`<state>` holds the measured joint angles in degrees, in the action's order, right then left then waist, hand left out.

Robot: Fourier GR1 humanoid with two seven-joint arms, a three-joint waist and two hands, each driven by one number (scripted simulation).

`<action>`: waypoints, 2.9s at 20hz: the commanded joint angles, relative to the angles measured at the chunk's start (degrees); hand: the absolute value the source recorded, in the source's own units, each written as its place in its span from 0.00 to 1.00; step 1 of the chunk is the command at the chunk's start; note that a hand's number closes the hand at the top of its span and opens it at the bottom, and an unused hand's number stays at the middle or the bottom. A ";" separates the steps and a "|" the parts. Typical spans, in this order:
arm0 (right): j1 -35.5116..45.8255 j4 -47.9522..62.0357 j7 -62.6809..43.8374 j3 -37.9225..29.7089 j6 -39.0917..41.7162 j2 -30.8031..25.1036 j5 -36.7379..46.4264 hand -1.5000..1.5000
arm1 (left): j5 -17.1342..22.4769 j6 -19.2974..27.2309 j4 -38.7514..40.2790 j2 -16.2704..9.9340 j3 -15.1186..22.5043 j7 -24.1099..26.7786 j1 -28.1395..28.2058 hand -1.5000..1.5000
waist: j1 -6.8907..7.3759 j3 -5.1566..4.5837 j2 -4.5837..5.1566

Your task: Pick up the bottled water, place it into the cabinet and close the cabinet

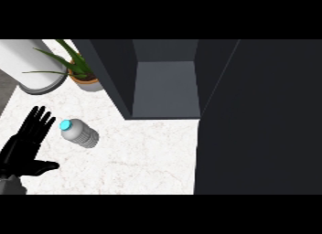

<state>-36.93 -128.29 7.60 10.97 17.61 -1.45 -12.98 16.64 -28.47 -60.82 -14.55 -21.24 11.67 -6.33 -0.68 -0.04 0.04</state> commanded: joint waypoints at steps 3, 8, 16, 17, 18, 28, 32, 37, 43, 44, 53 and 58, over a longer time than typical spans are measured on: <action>-0.94 2.09 3.06 0.21 1.41 -0.23 -0.22 0.00 | -3.48 -1.14 19.11 -2.70 -1.00 8.41 -7.86 0.00 | -0.27 -0.02 0.08; -0.10 2.37 2.23 -3.82 2.10 -1.87 -4.32 0.00 | -5.52 -2.98 30.22 -1.96 -0.38 15.51 -10.24 0.00 | -0.46 -0.05 0.18; -3.34 -1.46 2.79 -0.84 1.99 -1.73 -0.92 0.00 | -8.41 -4.82 42.23 -3.79 0.36 23.19 -16.08 0.00 | -0.88 -0.11 0.24; -0.03 1.90 1.83 -2.05 2.69 -2.12 -3.43 0.00 | -7.47 -2.85 44.28 -2.89 -0.44 20.67 -19.20 0.00 | -0.78 -0.10 0.32; -0.67 2.70 3.48 2.59 1.28 0.45 1.83 0.00 | -8.95 -6.45 44.22 -4.06 0.82 24.75 -15.22 0.00 | -0.59 -0.11 0.27; 0.71 3.44 3.39 1.46 1.14 0.05 1.65 0.00 | -7.61 -7.86 50.32 -2.42 -0.75 24.00 -20.52 0.00 | -1.15 -0.19 0.49; -0.27 2.29 2.11 -0.21 1.51 -1.19 -0.82 0.00 | -6.97 -7.77 50.77 -0.65 -1.23 24.11 -21.90 0.00 | -1.40 -0.20 0.55; 3.08 3.19 0.06 -1.26 0.71 -0.93 -3.06 0.00 | -6.40 -11.17 51.17 0.29 -1.21 22.22 -22.48 0.00 | -1.38 -0.23 0.74; 3.68 1.66 -2.24 -1.25 0.13 -1.57 -3.33 0.00 | -5.94 -13.56 50.52 2.69 -0.95 21.86 -21.83 0.00 | -0.95 -0.19 0.56; 2.44 1.48 -1.05 -1.11 0.94 -1.74 -3.39 0.00 | -5.47 -14.18 50.18 2.32 -1.07 19.85 -23.41 0.00 | -0.88 -0.13 0.38; 0.91 2.59 0.82 2.19 -0.47 0.60 0.44 0.00 | -7.84 -17.58 47.58 2.32 1.49 24.41 -20.24 1.00 | -0.86 -0.17 0.42; 2.93 4.63 1.17 1.77 0.27 0.12 -0.03 0.00 | -6.78 -16.36 47.95 3.30 0.64 23.75 -20.76 1.00 | -0.64 -0.12 0.39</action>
<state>-34.89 -124.65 8.55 11.46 18.30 -2.07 -14.06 10.41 -39.62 -12.46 -11.86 -21.22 29.81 -28.58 -1.63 -0.18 0.51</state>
